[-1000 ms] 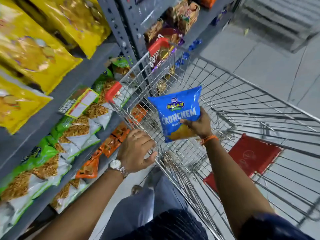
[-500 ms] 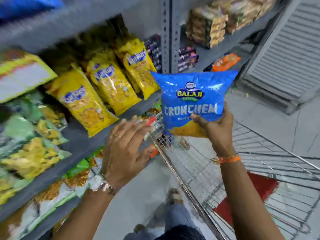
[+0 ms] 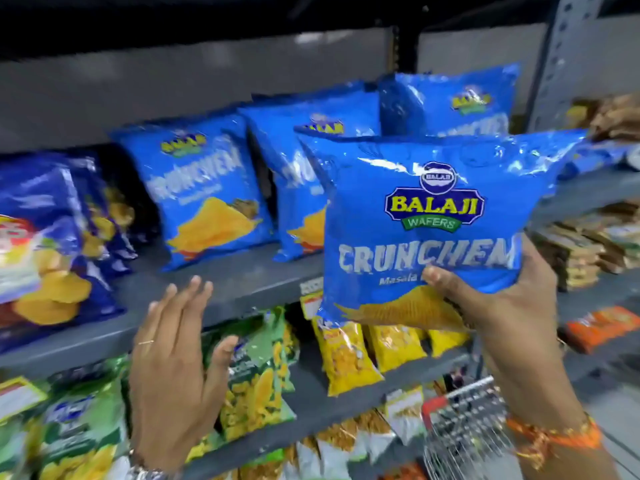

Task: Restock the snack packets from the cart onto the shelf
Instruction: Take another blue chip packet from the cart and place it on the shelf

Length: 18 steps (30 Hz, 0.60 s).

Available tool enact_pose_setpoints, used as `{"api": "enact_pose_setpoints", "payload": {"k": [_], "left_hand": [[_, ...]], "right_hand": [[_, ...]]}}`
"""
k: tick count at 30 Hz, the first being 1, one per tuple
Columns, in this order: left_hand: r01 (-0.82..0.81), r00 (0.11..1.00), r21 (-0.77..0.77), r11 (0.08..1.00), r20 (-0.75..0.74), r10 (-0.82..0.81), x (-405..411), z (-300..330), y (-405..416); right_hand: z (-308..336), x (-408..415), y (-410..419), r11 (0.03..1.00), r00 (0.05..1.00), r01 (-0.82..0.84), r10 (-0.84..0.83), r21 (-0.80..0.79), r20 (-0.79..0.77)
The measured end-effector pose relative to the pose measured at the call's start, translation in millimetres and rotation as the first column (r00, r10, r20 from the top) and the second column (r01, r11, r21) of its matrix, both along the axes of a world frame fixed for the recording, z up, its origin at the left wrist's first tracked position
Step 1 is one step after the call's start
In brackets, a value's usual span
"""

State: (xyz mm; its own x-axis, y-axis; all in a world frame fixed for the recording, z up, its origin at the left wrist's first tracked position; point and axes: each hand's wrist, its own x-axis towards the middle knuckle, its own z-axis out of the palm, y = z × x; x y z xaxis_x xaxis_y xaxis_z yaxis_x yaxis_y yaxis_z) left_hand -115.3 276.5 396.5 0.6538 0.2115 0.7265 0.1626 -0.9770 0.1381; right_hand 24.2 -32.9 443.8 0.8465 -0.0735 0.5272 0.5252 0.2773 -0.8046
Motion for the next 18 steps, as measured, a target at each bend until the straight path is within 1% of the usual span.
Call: {"api": "enact_pose_setpoints", "payload": {"k": [3, 5, 9, 12, 14, 18], "left_hand": [[-0.131, 0.987, -0.036, 0.991, -0.101, 0.127, -8.3, -3.9, 19.2], [-0.159, 0.978, -0.039, 0.986, -0.139, 0.152, -12.4, -7.5, 24.6], [-0.186, 0.964, -0.023, 0.982, -0.198, 0.178, -15.8, -13.5, 25.9], [-0.204, 0.963, -0.035, 0.978, -0.189, 0.195, -17.5, -13.6, 28.6], [-0.194, 0.967, -0.004, 0.981, -0.17, 0.191, -19.4, -13.0, 31.7], [-0.175, 0.969, 0.047, 0.983, -0.168, 0.181, -23.9, -16.4, 39.1]], "right_hand": [[30.1, -5.4, 45.3, 0.989, 0.989, -0.141, 0.138, 0.055, 0.054], [45.4, -1.9, 79.2, 0.972, 0.973, -0.226, 0.221, 0.063, 0.072], [68.3, 8.3, 150.3, 0.954, 0.954, -0.298, 0.297, 0.018, 0.036], [75.6, 17.5, 200.7, 0.939, 0.939, -0.344, 0.344, -0.028, 0.005], [73.9, 24.8, 227.8, 0.927, 0.928, -0.372, 0.371, -0.046, -0.032], [63.4, 36.0, 259.3, 0.92, 0.926, -0.371, 0.357, -0.126, -0.12]]}}
